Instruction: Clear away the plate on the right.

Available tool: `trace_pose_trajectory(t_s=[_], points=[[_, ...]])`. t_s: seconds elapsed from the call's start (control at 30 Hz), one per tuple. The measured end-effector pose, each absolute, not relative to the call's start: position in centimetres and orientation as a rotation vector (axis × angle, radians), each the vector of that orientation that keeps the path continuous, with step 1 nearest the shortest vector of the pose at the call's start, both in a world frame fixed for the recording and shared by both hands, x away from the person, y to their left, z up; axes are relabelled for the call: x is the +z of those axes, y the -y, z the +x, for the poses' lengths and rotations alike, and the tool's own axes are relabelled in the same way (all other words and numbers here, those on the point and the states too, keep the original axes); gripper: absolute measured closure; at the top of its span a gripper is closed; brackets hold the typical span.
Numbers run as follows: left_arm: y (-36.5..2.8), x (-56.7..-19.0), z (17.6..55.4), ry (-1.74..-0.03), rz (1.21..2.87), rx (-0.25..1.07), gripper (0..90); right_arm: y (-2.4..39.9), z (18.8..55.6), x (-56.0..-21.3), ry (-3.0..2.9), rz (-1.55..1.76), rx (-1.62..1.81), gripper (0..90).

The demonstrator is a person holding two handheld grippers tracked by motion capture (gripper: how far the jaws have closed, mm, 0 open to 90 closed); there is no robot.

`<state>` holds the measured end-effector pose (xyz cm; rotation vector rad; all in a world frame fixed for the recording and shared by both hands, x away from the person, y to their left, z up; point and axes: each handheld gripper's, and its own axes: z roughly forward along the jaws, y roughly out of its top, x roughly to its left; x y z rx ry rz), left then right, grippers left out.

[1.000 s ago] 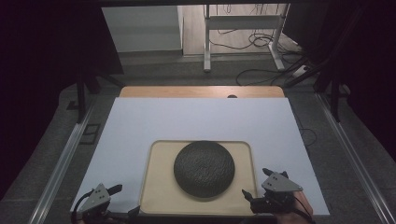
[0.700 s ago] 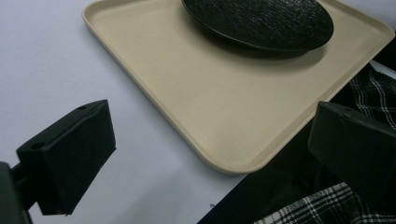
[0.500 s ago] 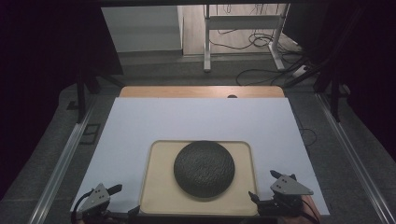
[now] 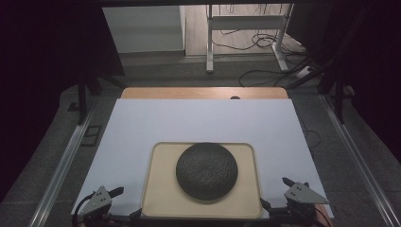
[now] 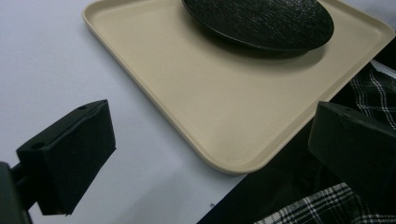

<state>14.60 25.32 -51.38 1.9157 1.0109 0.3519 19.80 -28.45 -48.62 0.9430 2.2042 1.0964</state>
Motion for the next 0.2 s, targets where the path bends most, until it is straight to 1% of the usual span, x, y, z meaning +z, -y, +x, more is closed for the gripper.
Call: trace_pose_trajectory(t_s=[0.2], points=[[-25.26,-51.37,14.68,-1.010,1.920,0.351,0.3,28.99,19.76,-49.00,-2.209,0.962,1.080,1.2]])
